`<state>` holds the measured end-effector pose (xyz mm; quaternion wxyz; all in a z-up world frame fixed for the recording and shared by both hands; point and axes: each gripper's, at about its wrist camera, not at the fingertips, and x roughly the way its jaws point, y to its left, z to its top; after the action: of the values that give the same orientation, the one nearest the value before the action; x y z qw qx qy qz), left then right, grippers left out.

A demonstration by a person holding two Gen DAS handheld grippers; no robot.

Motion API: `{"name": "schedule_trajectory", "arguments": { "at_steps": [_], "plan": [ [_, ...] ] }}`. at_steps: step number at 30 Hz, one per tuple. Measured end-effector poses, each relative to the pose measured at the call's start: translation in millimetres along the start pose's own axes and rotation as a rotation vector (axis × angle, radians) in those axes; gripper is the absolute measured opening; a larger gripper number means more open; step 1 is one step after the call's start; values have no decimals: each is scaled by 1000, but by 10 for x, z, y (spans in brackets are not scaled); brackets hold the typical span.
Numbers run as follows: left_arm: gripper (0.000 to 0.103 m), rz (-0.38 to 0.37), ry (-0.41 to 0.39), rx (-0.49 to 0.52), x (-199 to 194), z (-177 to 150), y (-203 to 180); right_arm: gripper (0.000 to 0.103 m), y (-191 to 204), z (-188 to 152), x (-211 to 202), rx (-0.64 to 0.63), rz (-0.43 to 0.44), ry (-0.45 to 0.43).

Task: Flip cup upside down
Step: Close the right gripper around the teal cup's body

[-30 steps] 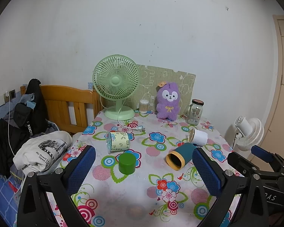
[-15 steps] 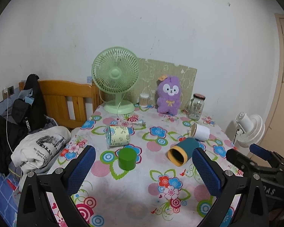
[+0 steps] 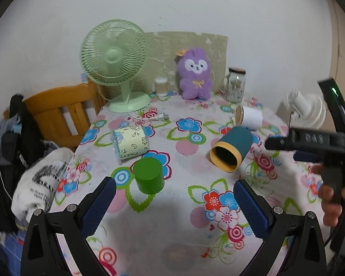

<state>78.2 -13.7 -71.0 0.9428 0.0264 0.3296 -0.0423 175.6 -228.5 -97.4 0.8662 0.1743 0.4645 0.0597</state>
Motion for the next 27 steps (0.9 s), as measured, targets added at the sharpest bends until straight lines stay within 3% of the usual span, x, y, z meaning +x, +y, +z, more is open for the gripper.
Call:
{"name": "schedule_trajectory", "arguments": {
  "at_steps": [9, 16, 19, 23, 27],
  "plan": [
    [103, 10, 19, 87, 265, 114, -101, 103, 32, 366, 653, 156, -15, 160],
    [103, 4, 25, 80, 332, 183, -33, 103, 30, 518, 899, 260, -28, 181],
    [103, -46, 32, 145, 438, 285, -109, 103, 36, 555, 943, 271, -39, 185],
    [103, -137, 105, 254, 706, 434, -186, 103, 28, 575, 991, 290, -51, 197],
    [103, -131, 122, 356, 870, 518, -291, 103, 34, 589, 1017, 292, -61, 201]
  ]
}}
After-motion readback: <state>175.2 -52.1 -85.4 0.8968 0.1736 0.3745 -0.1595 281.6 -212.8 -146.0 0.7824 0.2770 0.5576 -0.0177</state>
